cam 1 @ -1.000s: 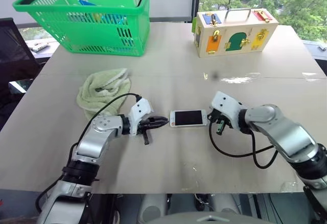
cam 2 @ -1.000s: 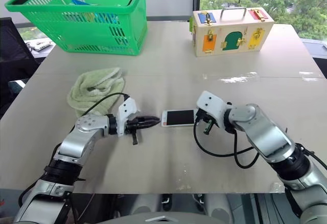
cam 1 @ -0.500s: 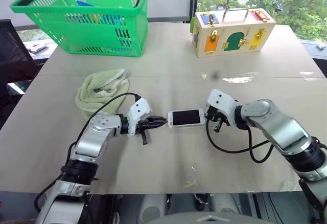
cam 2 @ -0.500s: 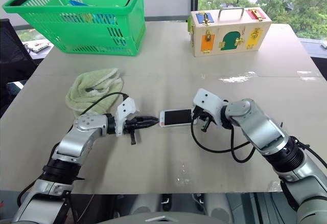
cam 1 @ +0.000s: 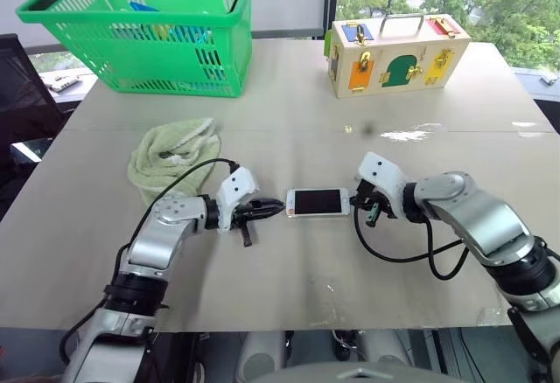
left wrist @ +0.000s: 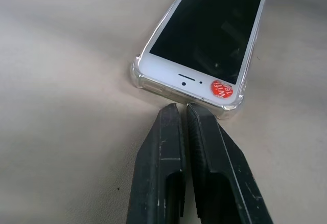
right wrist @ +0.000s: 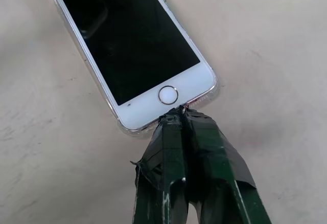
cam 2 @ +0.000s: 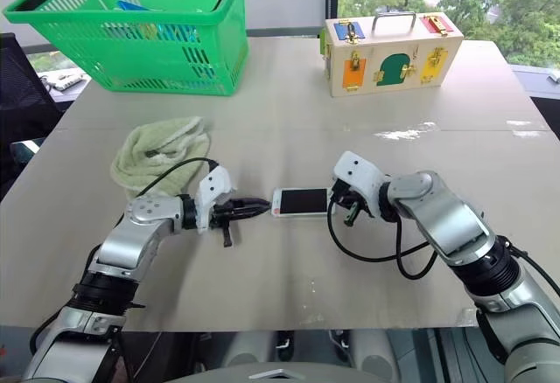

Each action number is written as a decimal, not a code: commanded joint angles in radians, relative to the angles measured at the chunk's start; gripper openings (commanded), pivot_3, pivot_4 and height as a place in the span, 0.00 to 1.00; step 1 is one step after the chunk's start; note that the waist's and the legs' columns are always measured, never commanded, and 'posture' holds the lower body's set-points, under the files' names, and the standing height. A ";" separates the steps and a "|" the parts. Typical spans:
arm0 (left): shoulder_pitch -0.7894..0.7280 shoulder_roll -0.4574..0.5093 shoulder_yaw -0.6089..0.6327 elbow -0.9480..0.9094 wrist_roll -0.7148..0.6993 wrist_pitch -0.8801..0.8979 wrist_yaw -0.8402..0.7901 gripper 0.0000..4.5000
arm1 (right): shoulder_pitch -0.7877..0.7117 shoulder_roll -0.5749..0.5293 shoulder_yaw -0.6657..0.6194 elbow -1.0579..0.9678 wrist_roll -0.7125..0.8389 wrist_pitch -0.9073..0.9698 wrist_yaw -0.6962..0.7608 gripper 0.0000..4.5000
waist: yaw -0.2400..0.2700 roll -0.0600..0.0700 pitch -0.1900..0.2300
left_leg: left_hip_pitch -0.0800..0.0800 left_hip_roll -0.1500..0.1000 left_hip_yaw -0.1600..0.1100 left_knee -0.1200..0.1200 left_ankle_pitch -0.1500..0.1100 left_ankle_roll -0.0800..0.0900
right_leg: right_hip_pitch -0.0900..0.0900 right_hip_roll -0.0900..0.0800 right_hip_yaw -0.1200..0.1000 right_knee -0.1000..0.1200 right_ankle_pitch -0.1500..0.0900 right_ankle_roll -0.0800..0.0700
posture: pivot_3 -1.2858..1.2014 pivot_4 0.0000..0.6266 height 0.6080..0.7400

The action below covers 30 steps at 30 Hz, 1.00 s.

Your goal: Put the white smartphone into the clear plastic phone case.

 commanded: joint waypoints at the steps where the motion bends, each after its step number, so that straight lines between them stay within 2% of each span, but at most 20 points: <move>1: 0.028 0.008 0.048 -0.028 -0.047 0.024 0.016 0.06 | 0.022 0.012 -0.068 -0.058 0.053 -0.067 0.018 0.00 | -0.001 0.000 0.000 | 0.000 0.000 0.000 0.000 0.000 0.000 | 0.000 0.000 0.000 0.000 0.000 0.000 | 0.52 0.24 1.00; 6: 0.026 0.045 0.140 -0.074 -0.173 0.104 -0.023 0.06 | 0.074 -0.016 -0.172 -0.073 0.073 -0.116 0.000 0.00 | -0.005 -0.001 0.002 | -0.001 0.001 0.000 0.000 0.000 0.000 | -0.001 0.002 0.001 -0.001 0.000 0.000 | 0.52 0.24 1.00; 11: -0.003 0.037 0.116 -0.146 -0.246 0.202 -0.034 0.06 | 0.091 -0.015 -0.223 -0.078 0.099 -0.132 -0.015 0.00 | 0.000 -0.001 0.003 | -0.001 0.001 0.001 0.000 0.000 0.000 | -0.001 0.002 0.001 -0.002 0.000 0.000 | 0.52 0.24 1.00; 18: -0.040 -0.040 -0.016 -0.157 -0.166 0.222 0.050 0.06 | 0.049 0.058 -0.205 -0.037 0.126 -0.094 -0.065 0.00 | -0.004 -0.002 0.004 | -0.001 0.000 0.003 0.000 0.000 0.000 | 0.000 0.006 0.003 -0.002 0.001 0.001 | 0.52 0.24 1.00; 24: -0.056 -0.032 -0.082 -0.092 -0.084 0.173 0.053 0.06 | 0.027 0.091 -0.133 0.010 0.117 -0.076 -0.082 0.00 | -0.002 -0.002 0.004 | -0.001 0.003 -0.001 -0.001 0.000 0.000 | -0.001 0.010 0.004 -0.001 0.002 0.003 | 0.52 0.24 1.00; 30: -0.037 -0.023 -0.096 -0.078 -0.058 0.161 0.063 0.06 | 0.011 0.077 -0.069 0.067 0.108 -0.050 -0.076 0.00 | -0.003 -0.002 0.004 | -0.001 0.003 0.001 0.000 0.000 0.000 | -0.001 0.010 0.004 -0.001 0.002 0.003 | 0.52 0.24 1.00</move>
